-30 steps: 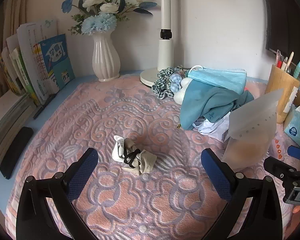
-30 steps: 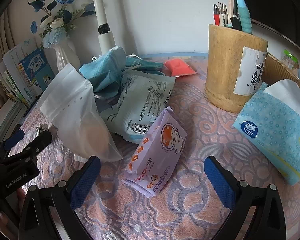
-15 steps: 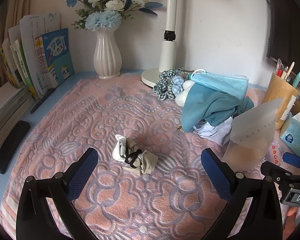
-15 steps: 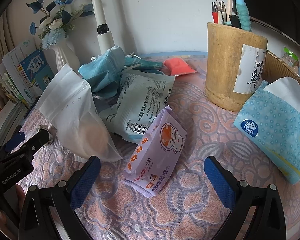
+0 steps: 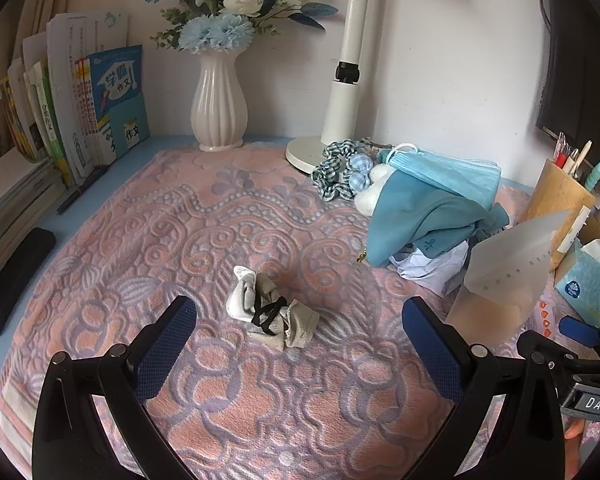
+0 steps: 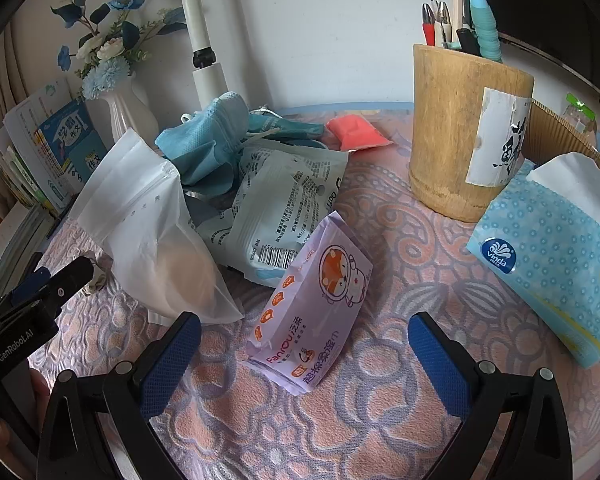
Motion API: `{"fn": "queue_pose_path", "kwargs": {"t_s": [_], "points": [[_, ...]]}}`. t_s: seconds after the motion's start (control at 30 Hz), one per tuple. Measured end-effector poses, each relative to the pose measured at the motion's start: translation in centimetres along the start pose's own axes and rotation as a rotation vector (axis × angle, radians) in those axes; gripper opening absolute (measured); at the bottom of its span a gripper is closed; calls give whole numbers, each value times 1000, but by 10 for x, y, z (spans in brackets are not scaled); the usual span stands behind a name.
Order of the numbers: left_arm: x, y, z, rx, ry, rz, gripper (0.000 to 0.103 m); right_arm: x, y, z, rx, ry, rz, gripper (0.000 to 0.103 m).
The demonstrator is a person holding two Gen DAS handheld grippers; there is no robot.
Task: Organize soft objects
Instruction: 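Grasp the white zip bag with the right gripper while the left grasps the grey sock bundle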
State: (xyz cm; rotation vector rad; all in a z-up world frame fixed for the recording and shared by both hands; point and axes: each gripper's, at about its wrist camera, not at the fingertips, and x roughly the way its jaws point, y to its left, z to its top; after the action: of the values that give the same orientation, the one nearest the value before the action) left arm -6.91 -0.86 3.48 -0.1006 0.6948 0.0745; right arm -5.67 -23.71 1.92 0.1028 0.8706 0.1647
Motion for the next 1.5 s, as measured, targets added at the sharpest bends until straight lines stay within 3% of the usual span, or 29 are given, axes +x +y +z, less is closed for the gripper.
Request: {"fn": "queue_pose_path", "kwargs": {"t_s": [0.67,0.9,1.1,1.4,1.5], "points": [[-1,-3,-2,14,3,17,102,-1,3,2,-12,-10,-12,103],[-14,12,2,56,100,3,102,-17,9,7,-30,-3,59,103],[-25,32,14,105,149,-16,102,-37,44,16,-164,-29,110,103],[19,35,23,27,265,-69,101,-32,74,16,-275,-40,87,99],[32,27,23,34,284,-61,93,-24,71,18,-248,-21,99,98]]}}
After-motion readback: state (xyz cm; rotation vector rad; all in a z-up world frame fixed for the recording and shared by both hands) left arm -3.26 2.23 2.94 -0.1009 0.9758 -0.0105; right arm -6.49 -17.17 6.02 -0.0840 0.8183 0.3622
